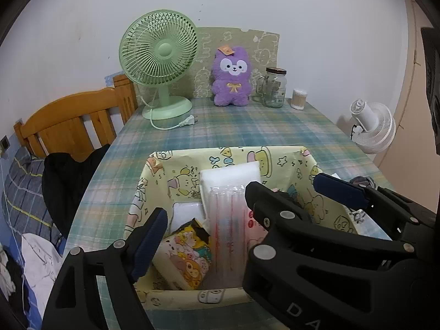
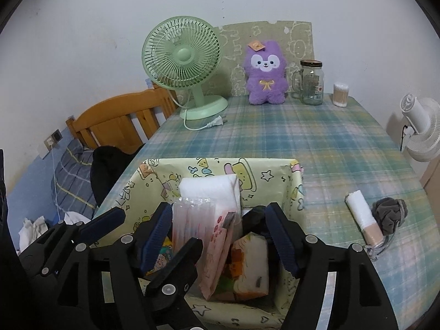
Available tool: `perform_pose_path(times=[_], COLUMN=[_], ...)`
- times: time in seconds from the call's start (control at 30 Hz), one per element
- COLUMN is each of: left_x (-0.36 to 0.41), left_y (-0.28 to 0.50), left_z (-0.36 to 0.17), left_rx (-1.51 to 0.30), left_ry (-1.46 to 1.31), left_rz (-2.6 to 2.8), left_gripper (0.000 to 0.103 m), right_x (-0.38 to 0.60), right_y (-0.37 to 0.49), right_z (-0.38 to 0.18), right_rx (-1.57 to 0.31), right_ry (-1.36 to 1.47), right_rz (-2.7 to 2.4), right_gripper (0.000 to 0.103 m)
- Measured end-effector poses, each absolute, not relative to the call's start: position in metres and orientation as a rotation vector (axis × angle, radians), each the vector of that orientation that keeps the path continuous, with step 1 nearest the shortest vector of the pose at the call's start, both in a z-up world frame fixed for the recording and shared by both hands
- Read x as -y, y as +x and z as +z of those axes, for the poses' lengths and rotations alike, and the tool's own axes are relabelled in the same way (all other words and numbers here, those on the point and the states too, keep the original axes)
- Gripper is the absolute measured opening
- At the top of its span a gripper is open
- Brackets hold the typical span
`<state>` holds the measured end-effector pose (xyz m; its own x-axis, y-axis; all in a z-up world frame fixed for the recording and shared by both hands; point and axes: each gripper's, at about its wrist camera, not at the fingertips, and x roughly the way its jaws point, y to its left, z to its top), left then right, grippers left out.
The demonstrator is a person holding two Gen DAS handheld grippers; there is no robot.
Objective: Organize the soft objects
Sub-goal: 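Lower the straw bag into the box with left tool while right tool lowers the pink packet, then withdraw both open tools from the box toward the towel roll and grey pouch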
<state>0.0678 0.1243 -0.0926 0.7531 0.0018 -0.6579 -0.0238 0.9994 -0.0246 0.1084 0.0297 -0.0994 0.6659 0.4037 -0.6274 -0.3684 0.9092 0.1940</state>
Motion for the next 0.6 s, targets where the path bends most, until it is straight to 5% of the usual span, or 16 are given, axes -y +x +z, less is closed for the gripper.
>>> perform_pose_path(times=[0.6], left_x=[-0.086], left_y=[0.063], left_z=[-0.071], left_rx=[-0.674], left_ry=[-0.018], left_rz=[-0.020], left_gripper=[0.092], right_x=[0.016], right_y=[0.095], right_z=[-0.076], right_rx=[-0.657], right_ry=[0.069], right_rz=[0.364], right_gripper=[0.081])
